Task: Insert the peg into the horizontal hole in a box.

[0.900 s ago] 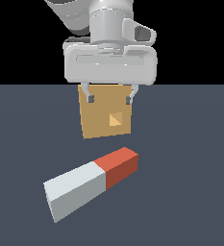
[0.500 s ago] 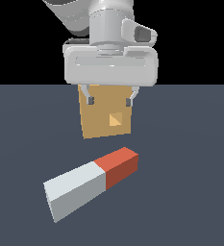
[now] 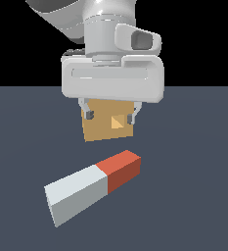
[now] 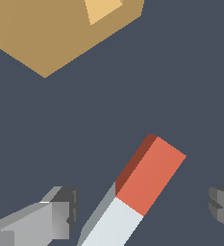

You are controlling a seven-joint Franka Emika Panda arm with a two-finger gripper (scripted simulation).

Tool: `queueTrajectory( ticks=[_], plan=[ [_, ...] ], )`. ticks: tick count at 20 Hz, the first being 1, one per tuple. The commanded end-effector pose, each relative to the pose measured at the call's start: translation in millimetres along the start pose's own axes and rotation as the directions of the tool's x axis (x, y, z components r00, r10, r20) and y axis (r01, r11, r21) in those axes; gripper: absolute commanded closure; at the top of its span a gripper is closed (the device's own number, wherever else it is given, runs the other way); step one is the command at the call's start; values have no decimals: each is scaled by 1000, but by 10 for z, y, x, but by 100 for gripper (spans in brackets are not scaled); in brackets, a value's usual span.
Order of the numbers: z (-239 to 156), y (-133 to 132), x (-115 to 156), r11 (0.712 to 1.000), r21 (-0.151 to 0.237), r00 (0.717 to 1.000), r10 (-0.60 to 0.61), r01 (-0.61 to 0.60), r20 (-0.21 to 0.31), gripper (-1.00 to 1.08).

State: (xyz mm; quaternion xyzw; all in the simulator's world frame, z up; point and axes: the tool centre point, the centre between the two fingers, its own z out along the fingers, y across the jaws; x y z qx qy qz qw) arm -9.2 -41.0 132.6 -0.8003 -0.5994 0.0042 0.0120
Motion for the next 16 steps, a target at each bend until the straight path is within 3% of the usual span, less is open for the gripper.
queueTrajectory(
  ticks=[1, 9, 16],
  plan=[
    [89, 5, -161, 996, -4, 996, 90, -90, 0, -92],
    [390, -91, -683, 923, -17, 923, 385, -385, -2, -92],
    [552, -211, -936, 849, -23, 849, 528, -528, -6, -92]
  ],
)
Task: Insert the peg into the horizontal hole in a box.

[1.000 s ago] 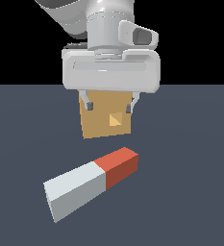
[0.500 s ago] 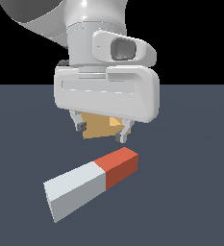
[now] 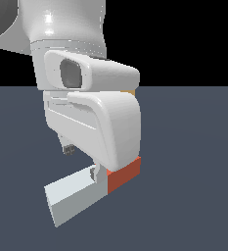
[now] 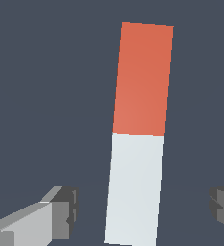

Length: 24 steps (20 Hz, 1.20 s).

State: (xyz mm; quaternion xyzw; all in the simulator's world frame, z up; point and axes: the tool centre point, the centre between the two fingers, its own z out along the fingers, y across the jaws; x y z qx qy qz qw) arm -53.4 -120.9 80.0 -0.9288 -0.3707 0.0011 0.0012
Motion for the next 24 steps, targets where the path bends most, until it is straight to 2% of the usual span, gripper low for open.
queueTrajectory(
  ticks=[1, 12, 24],
  plan=[
    [42, -1, -73, 999, -2, 999, 44, -44, -1, -92],
    [131, -9, -131, 997, -3, 997, 76, -76, -1, -92],
    [574, -15, -135, 997, -3, 997, 81, -81, -1, -92]
  ],
)
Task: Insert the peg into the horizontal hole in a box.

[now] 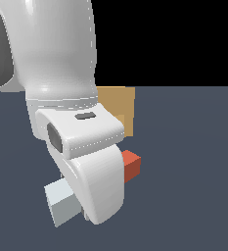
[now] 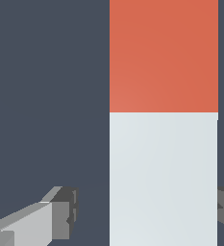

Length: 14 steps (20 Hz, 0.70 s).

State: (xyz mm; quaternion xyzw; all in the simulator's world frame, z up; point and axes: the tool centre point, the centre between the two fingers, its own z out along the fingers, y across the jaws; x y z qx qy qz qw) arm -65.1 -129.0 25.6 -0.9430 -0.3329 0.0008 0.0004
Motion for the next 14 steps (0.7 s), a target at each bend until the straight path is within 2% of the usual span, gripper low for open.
queueTrajectory(
  ticks=[1, 2, 3, 14],
  plan=[
    [38, 5, 7, 1000, -1, 1000, 0, 0, -1, -92],
    [41, 5, 7, 1000, -1, 1000, 0, 0, -1, -92],
    [41, 5, 7, 1000, -1, 1000, 0, 0, -1, 108],
    [35, 11, 3, 1000, -2, 1000, 0, 0, -1, 108]
  ],
)
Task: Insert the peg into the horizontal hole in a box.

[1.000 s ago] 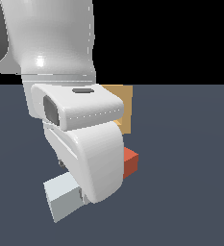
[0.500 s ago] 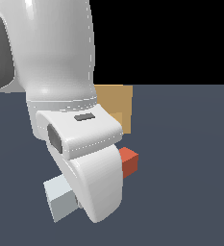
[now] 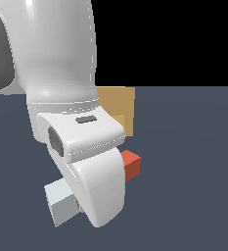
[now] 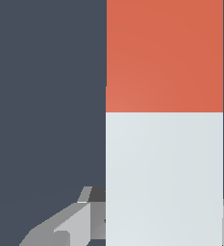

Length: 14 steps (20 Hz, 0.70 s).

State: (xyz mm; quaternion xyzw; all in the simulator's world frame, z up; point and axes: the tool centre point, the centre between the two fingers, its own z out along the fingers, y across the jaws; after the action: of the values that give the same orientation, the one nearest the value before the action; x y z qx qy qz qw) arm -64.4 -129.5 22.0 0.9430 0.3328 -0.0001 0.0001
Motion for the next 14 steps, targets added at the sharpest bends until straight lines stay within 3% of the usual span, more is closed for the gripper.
queueTrajectory(
  ticks=[1, 9, 14],
  plan=[
    [-2, 5, 4, 1000, 0, 1000, -4, 4, 0, 108],
    [-40, 74, 148, 995, -1, 995, -103, 103, 0, 108],
    [-90, 140, 345, 973, -1, 973, -230, 230, 1, 108]
  ],
)
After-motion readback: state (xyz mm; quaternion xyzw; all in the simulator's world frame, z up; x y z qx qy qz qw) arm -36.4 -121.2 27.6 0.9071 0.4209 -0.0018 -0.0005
